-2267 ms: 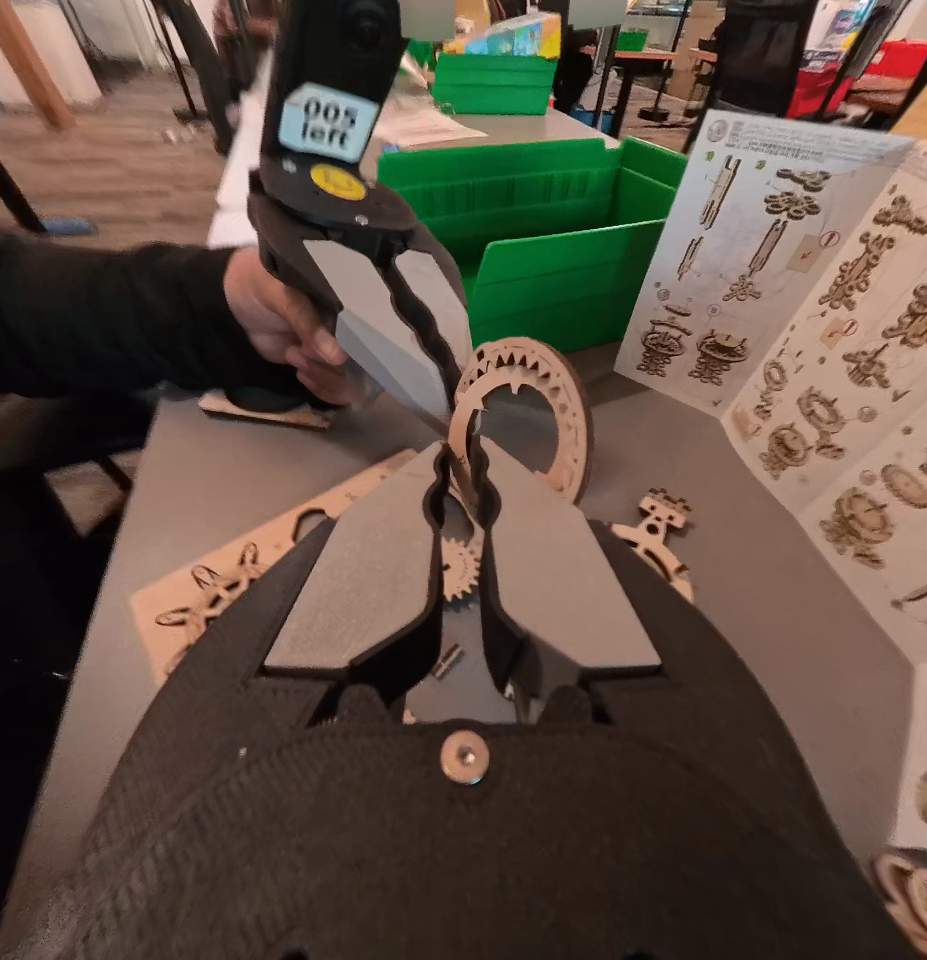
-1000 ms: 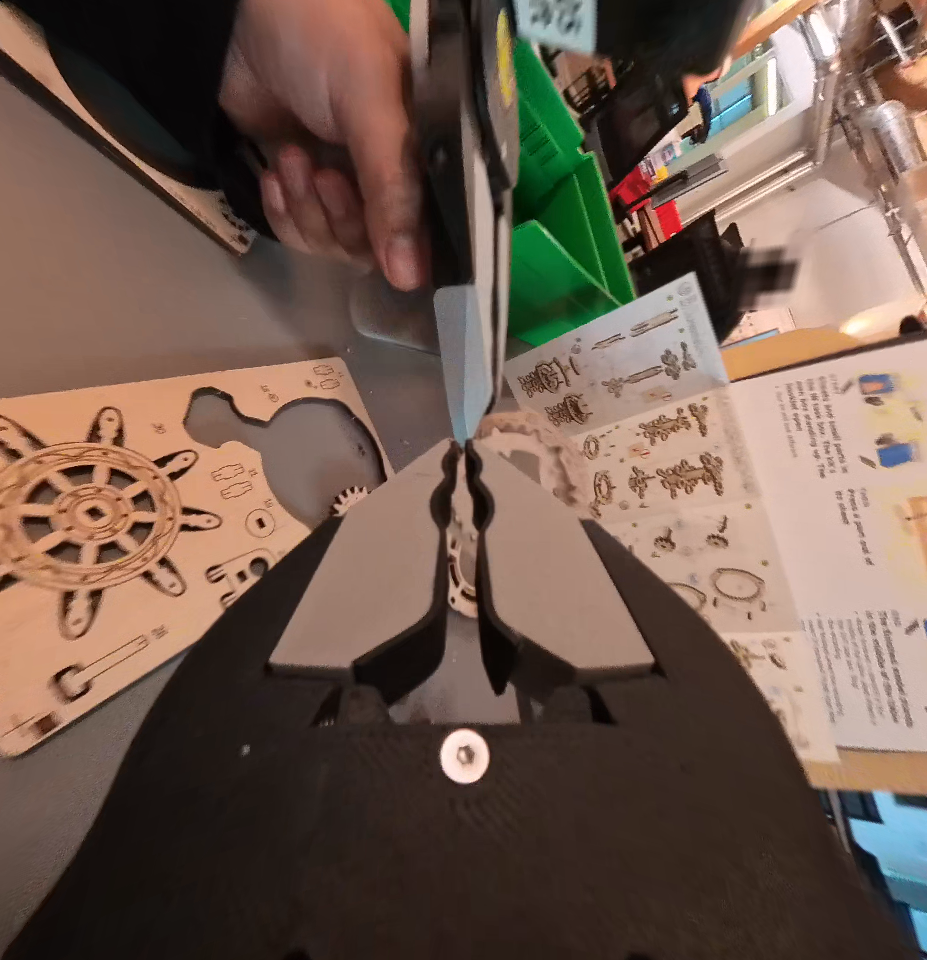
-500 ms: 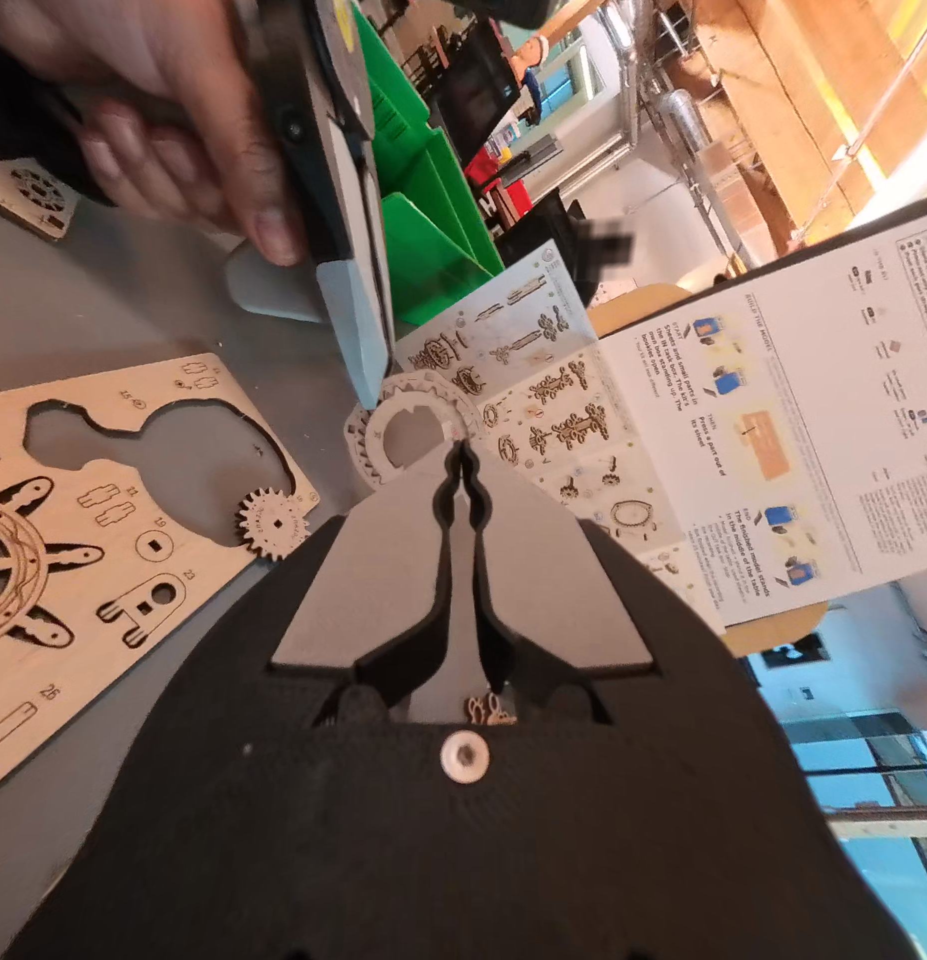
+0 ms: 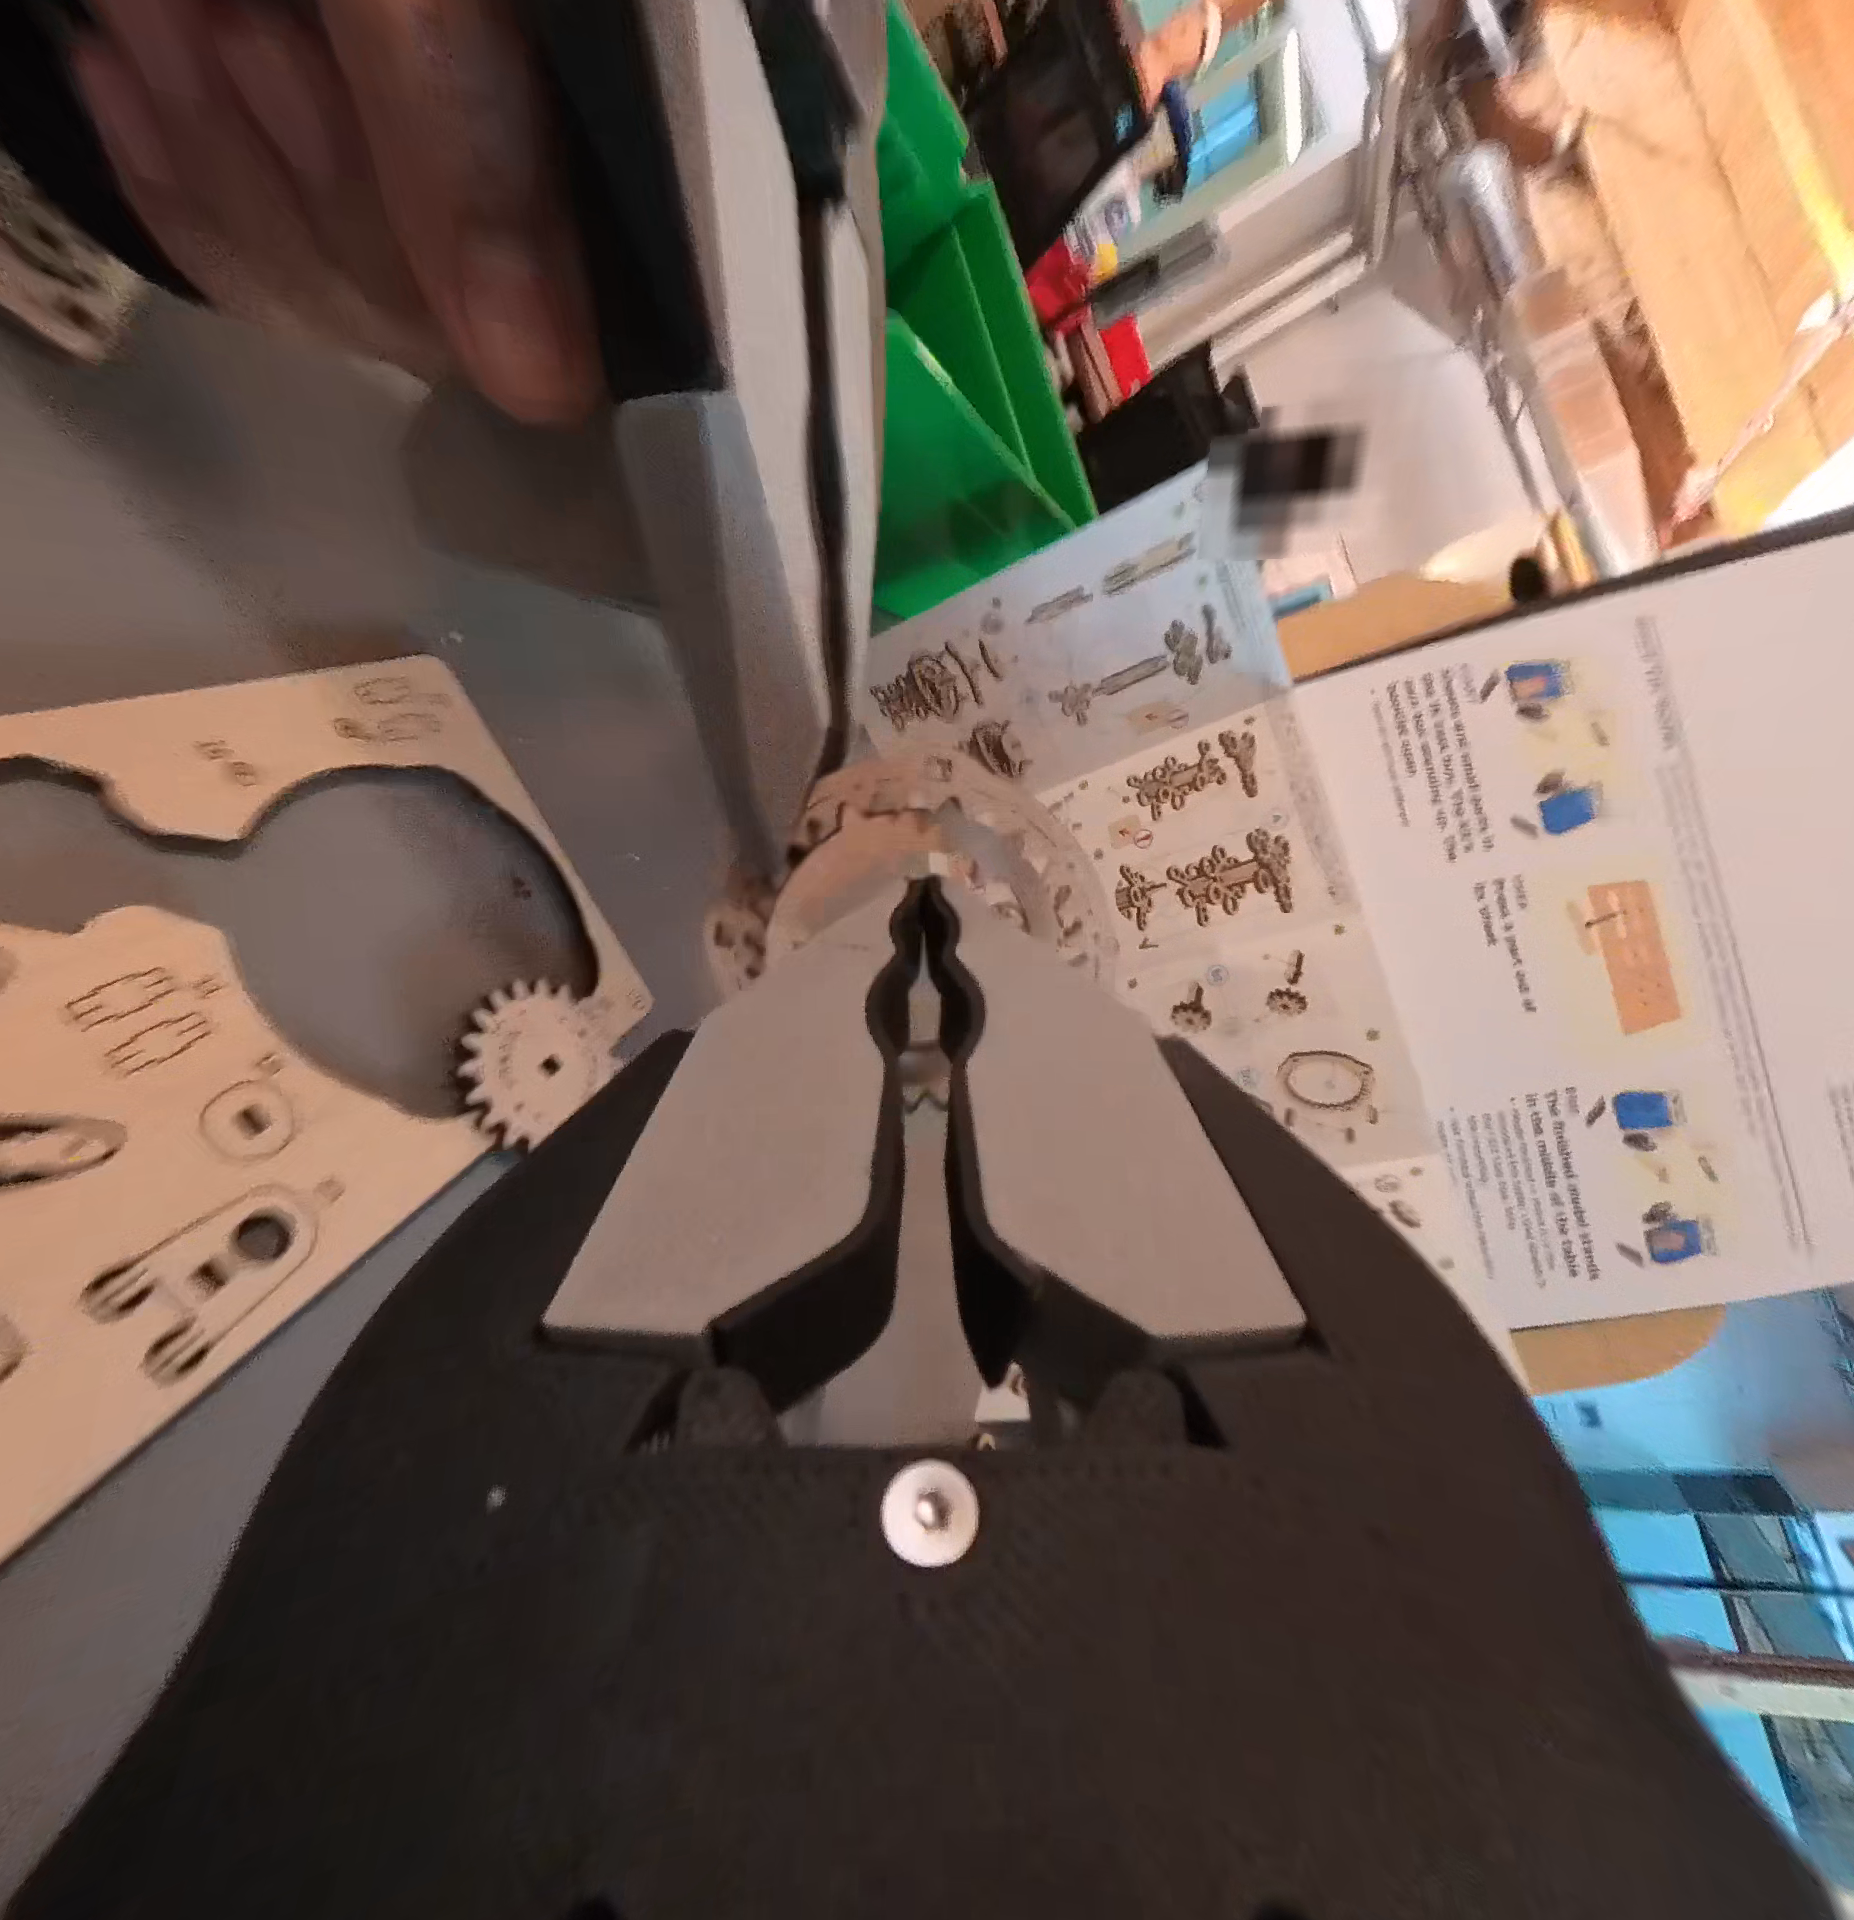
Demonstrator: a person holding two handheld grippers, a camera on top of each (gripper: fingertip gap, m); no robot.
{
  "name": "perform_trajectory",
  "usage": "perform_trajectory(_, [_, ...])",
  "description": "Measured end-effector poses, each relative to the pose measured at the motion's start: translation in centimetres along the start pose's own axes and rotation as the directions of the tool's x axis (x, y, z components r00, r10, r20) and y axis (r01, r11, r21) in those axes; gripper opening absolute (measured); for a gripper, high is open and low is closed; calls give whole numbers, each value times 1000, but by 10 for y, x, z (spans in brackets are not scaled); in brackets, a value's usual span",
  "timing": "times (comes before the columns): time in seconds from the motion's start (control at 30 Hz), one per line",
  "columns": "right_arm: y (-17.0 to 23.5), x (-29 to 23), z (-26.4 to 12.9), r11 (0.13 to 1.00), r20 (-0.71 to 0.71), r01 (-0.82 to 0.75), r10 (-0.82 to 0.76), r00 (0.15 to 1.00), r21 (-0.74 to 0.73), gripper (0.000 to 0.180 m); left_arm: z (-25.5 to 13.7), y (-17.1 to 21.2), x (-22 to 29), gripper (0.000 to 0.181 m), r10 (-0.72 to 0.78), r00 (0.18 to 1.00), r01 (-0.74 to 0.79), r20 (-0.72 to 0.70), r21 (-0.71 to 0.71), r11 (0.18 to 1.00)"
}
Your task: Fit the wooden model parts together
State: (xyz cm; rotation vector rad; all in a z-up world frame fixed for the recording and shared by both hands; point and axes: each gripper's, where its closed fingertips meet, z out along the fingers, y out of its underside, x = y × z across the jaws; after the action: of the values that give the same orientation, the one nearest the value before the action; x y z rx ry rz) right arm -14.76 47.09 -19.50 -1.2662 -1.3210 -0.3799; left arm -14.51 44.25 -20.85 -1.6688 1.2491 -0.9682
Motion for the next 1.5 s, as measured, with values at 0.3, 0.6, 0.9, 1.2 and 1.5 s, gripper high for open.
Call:
perform_trajectory(0.3, [6, 9, -24, 999, -28, 6, -5, 1000, 32, 0, -7, 13, -26, 0, -101, 993, 103, 56, -30, 994])
perform_trajectory(0.6, [-6, -1, -1, 991, -24, 114, -113, 993, 69, 0, -2, 9, -2, 2, 28, 999, -29, -21, -41, 999])
perform_trajectory(0.9, [-4, -16, -5, 988, 206, -57, 26, 978, 143, 0, 0, 15, -6, 1, 56, 998, -55, 11, -72, 996])
perform_trajectory(1.2, [-6, -12, -19, 947, 215, -302, 274, 938, 111, 26, -4, 0, -13, 0, -203, 978, 205, -53, 42, 978])
perform_trajectory(1.5, [-10, -22, -7, 927, 281, -372, 347, 895, 40, 13, -6, -4, -5, 0, -167, 981, 174, -96, 60, 983])
